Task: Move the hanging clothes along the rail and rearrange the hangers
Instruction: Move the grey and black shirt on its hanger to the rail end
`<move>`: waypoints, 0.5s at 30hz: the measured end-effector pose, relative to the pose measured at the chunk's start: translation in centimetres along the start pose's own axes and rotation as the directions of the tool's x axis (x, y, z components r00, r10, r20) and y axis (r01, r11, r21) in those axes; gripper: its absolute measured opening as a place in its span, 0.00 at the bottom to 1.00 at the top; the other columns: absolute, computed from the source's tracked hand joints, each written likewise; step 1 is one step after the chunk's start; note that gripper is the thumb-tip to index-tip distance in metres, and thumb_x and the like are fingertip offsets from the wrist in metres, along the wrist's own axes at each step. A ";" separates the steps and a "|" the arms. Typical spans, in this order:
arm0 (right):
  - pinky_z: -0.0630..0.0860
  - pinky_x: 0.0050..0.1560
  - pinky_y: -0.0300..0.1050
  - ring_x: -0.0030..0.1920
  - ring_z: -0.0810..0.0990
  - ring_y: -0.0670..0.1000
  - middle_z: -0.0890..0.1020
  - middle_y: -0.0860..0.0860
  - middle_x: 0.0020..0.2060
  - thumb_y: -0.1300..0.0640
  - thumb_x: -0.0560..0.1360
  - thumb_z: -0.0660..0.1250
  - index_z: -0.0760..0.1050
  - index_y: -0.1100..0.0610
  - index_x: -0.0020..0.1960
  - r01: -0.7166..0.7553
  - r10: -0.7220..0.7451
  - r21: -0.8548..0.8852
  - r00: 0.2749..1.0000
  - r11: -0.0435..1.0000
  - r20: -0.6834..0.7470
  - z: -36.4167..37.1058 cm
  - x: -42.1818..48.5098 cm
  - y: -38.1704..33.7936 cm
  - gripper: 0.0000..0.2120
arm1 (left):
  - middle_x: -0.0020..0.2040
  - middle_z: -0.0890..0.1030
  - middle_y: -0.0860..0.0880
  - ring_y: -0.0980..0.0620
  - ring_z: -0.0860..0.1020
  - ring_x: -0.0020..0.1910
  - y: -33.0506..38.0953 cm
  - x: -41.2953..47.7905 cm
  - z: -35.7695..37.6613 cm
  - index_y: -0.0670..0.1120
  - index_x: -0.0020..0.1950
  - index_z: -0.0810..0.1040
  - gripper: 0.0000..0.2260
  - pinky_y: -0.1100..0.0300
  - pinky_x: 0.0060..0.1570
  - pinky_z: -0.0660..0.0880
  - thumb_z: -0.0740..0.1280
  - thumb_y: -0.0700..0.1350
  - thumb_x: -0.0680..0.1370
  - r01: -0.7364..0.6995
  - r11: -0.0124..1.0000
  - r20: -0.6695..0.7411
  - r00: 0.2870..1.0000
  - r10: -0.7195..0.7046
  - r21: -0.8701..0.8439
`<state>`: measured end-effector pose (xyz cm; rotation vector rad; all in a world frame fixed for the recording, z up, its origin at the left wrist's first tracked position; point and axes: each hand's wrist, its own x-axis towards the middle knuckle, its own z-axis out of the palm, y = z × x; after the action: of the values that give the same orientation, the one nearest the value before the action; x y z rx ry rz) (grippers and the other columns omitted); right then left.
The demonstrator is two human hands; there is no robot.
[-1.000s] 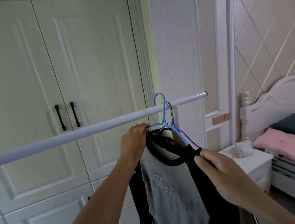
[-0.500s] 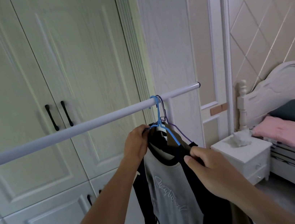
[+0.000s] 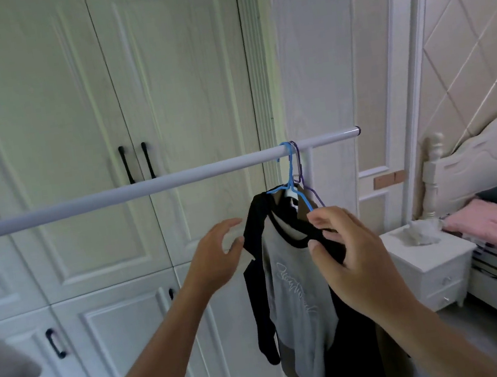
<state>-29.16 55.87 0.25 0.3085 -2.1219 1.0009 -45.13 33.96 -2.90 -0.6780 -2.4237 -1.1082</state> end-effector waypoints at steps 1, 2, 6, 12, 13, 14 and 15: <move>0.74 0.62 0.33 0.62 0.79 0.41 0.81 0.42 0.58 0.62 0.78 0.68 0.77 0.54 0.65 0.012 -0.013 0.048 1.000 0.999 0.018 0.7 -0.2 -0.6 0.16 | 0.68 0.78 0.53 0.55 0.76 0.68 -0.4 -1.5 -1.1 0.51 0.71 0.77 0.16 0.55 0.70 0.72 0.66 0.46 0.83 0.029 1.000 -0.014 0.999 -0.029 -0.003; 0.74 0.62 0.33 0.62 0.79 0.41 0.81 0.42 0.58 0.63 0.78 0.68 0.77 0.54 0.65 0.019 -0.022 0.078 0.999 0.997 0.036 1.3 -0.4 -0.9 0.16 | 0.67 0.79 0.54 0.55 0.76 0.66 -0.7 -2.7 -1.9 0.53 0.70 0.77 0.16 0.54 0.69 0.74 0.66 0.46 0.82 0.054 0.999 -0.026 0.998 -0.054 -0.009; 0.76 0.61 0.33 0.60 0.81 0.41 0.84 0.45 0.55 0.65 0.78 0.68 0.80 0.54 0.61 -0.092 0.043 0.293 0.985 0.952 0.170 4.8 -1.2 -2.8 0.13 | 0.63 0.81 0.55 0.59 0.79 0.62 -2.3 -9.2 -6.2 0.57 0.67 0.79 0.14 0.53 0.65 0.77 0.66 0.49 0.82 0.141 0.990 -0.085 0.987 -0.140 0.002; 0.82 0.59 0.54 0.53 0.85 0.57 0.87 0.57 0.49 0.63 0.79 0.65 0.82 0.55 0.53 -0.445 0.262 0.541 0.886 0.713 0.383 12.6 -3.7 -4.9 0.08 | 0.59 0.82 0.64 0.66 0.79 0.59 -4.1 -19.8 -12.4 0.60 0.62 0.80 0.12 0.58 0.63 0.78 0.66 0.46 0.82 0.232 0.972 -0.190 0.956 -0.223 0.027; 0.82 0.58 0.53 0.53 0.85 0.59 0.86 0.58 0.48 0.66 0.80 0.64 0.82 0.57 0.52 -0.493 0.288 0.554 0.862 0.671 0.417 14.1 -4.5 -5.4 0.09 | 0.57 0.82 0.66 0.66 0.80 0.59 -4.1 -21.3 -13.2 0.62 0.61 0.79 0.12 0.59 0.62 0.79 0.66 0.45 0.82 0.241 0.970 -0.212 0.951 -0.227 0.039; 0.81 0.57 0.52 0.53 0.85 0.59 0.86 0.58 0.47 0.67 0.80 0.64 0.82 0.57 0.51 -0.538 0.303 0.563 0.835 0.628 0.459 15.7 -5.4 -6.2 0.10 | 0.57 0.82 0.67 0.66 0.80 0.58 -4.1 -22.9 -14.3 0.62 0.60 0.79 0.13 0.59 0.61 0.79 0.66 0.44 0.82 0.248 0.967 -0.240 0.943 -0.229 0.052; 0.80 0.57 0.52 0.52 0.85 0.58 0.87 0.57 0.46 0.68 0.80 0.64 0.82 0.57 0.51 -0.577 0.310 0.564 0.808 0.591 0.502 17.1 -6.3 -6.9 0.10 | 0.57 0.81 0.67 0.65 0.81 0.58 -4.0 -24.2 -15.2 0.62 0.59 0.79 0.13 0.60 0.59 0.79 0.66 0.44 0.82 0.250 0.966 -0.266 0.938 -0.224 0.065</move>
<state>-30.56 37.95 -7.37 0.3264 -2.0771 2.2314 -25.65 13.50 -8.71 -0.1969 -2.3568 -1.0819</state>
